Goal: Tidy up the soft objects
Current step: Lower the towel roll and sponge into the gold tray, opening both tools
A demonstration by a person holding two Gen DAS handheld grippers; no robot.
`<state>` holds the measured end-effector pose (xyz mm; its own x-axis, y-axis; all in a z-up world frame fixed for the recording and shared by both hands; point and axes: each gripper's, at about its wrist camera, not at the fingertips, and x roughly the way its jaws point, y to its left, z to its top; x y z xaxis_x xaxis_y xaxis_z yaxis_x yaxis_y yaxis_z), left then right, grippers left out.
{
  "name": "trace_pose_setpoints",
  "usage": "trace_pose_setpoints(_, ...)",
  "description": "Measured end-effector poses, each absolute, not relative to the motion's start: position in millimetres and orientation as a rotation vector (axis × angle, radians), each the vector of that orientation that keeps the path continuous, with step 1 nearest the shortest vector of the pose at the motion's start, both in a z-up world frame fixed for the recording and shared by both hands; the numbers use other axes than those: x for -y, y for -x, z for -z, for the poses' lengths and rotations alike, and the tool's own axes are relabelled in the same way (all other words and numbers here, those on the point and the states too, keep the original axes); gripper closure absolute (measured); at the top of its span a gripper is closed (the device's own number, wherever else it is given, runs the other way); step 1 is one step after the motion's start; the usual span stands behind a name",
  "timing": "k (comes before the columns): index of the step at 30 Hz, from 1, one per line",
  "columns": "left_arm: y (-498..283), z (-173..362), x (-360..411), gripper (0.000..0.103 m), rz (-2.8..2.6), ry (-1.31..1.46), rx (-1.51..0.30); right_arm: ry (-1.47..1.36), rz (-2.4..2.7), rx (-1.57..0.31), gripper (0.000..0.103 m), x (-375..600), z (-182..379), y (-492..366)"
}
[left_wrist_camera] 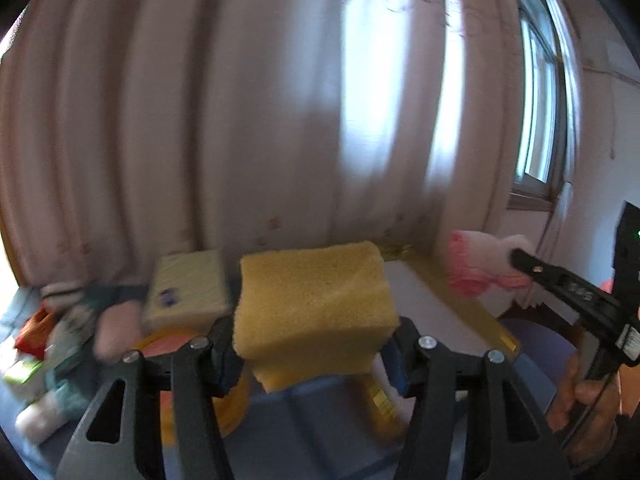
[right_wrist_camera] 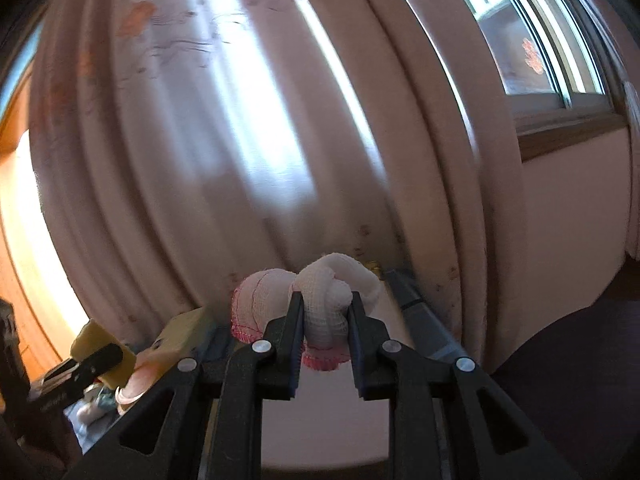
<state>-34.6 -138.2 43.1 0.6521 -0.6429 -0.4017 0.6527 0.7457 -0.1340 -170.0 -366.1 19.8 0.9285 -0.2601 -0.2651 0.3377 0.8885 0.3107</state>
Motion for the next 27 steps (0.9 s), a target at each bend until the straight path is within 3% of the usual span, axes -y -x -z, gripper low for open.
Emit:
trace_pose_setpoints(14,-53.2,-24.5,278.9,0.044,0.705,-0.077,-0.671,-0.532,0.351,-0.450,0.078,440.4,-17.5,59.6)
trace_pose_setpoints(15,-56.9,-22.7,281.9,0.040,0.696,-0.081,-0.686,-0.539,0.355,-0.455,0.073,444.9,-16.5,56.1)
trace_pose_setpoints(17,-62.1,-20.9,287.0,0.013,0.668,-0.105,-0.715,-0.532,0.350,-0.460,0.050,448.2,-17.3,48.8)
trace_pose_setpoints(18,-61.7,-22.5,286.6,0.006,0.652,-0.111,-0.706,-0.541,0.331,-0.463,0.031,450.3,-17.0,46.4)
trace_pose_setpoints(19,-59.5,-22.1,286.7,0.000,0.645,-0.108,-0.686,-0.562,0.309,-0.461,0.024,452.8,-16.4,46.2)
trace_pose_setpoints(27,-21.1,-36.7,232.2,0.000,0.546,-0.078,-0.521,-0.601,0.325,-0.224,0.024,436.9,-32.2,99.8)
